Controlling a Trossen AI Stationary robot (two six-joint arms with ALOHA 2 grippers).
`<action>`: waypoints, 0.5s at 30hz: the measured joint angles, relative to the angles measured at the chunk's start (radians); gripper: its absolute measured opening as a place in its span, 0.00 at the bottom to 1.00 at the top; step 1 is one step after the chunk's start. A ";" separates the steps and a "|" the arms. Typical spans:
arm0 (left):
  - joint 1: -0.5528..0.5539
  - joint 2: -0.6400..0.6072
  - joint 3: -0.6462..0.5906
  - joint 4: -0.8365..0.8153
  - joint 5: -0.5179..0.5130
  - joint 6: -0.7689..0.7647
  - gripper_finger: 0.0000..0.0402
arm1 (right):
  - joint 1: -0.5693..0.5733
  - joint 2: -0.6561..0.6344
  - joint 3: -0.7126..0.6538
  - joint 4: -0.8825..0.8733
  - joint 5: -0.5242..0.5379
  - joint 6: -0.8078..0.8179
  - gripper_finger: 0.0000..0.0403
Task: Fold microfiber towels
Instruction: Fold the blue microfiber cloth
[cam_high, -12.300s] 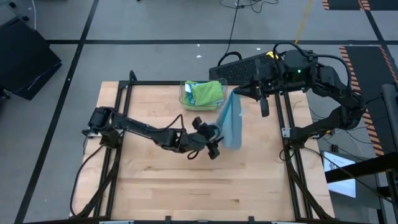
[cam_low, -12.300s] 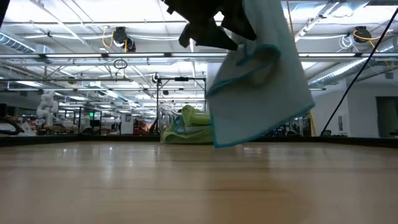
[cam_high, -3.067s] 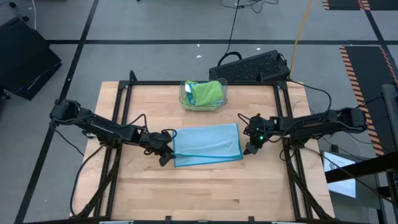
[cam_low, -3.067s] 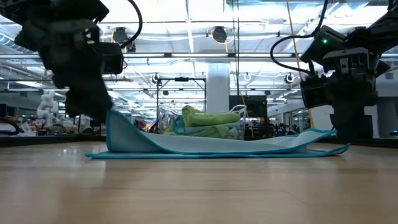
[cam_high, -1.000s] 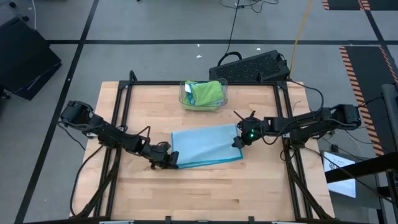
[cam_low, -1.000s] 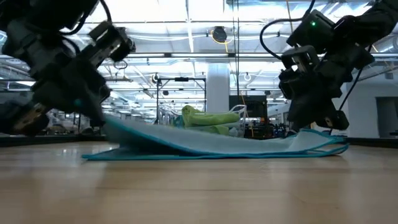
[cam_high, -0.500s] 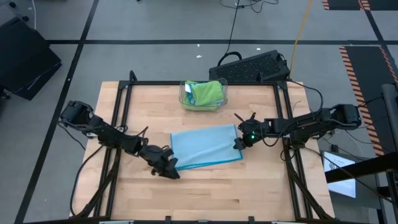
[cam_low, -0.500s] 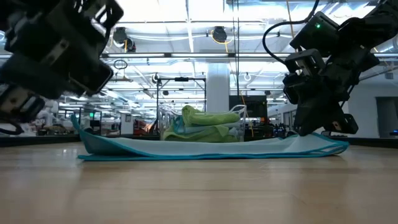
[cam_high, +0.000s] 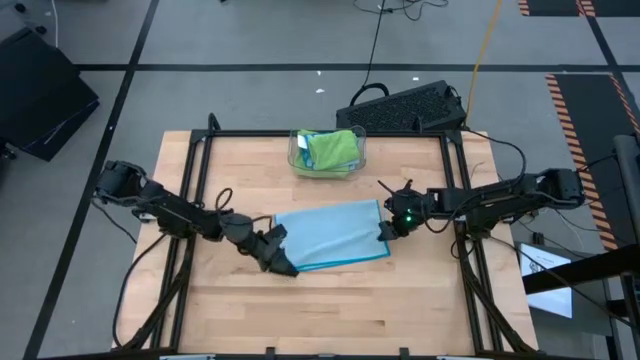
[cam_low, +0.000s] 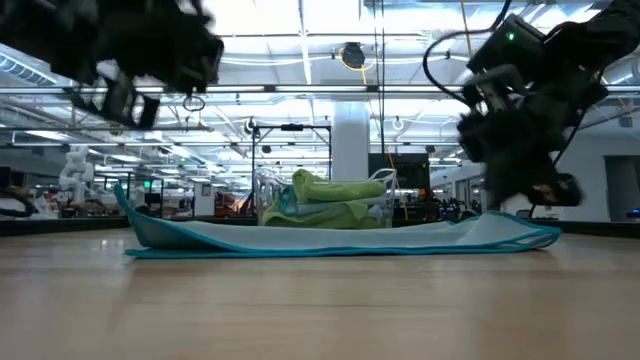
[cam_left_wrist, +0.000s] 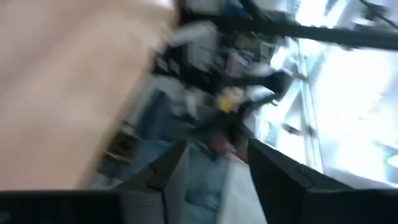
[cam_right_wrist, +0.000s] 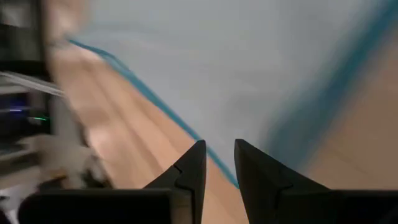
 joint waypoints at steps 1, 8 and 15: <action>0.017 -0.006 0.000 -0.042 -0.004 0.029 0.39 | -0.006 -0.011 0.003 -0.066 -0.012 -0.011 0.19; 0.163 -0.006 0.002 -0.342 -0.069 0.262 0.21 | -0.087 -0.122 0.014 -0.307 -0.034 -0.099 0.19; 0.297 -0.002 0.002 -0.635 -0.129 0.529 0.10 | -0.178 -0.107 0.016 -0.146 -0.033 -0.152 0.14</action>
